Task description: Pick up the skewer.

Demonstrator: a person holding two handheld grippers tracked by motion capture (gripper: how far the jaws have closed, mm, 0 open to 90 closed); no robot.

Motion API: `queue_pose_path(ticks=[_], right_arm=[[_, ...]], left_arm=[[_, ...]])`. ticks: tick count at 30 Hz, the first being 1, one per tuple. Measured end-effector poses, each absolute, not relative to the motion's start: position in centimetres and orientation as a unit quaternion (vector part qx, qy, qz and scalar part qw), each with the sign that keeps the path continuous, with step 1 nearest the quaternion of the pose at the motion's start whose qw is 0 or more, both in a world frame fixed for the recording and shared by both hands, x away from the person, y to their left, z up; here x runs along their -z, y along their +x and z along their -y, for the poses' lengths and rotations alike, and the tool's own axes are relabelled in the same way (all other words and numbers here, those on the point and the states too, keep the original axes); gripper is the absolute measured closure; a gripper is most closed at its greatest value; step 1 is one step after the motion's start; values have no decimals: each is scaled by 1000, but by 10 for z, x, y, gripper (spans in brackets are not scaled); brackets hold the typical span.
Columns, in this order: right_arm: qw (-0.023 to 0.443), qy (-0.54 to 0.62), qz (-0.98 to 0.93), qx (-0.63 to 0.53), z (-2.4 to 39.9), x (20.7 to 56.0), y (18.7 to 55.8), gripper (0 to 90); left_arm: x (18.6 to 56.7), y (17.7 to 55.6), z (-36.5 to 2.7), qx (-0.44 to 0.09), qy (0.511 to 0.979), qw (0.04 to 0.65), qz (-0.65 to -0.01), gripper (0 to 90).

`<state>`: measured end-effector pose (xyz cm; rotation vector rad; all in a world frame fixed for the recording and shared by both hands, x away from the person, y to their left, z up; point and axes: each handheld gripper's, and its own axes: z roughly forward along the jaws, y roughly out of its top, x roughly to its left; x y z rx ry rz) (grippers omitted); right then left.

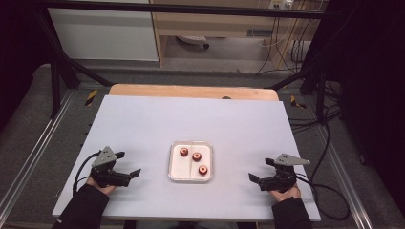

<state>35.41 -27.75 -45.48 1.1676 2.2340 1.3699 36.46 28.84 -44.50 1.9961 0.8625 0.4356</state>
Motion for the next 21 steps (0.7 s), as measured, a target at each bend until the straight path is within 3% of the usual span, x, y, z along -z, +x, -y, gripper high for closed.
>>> queue_pose_path(ticks=[21], right_arm=[[143, 408, -773, -465, 277, 453, 355, 8]], left_arm=[[433, 363, -254, -166, 814, 438, -344, 68]])
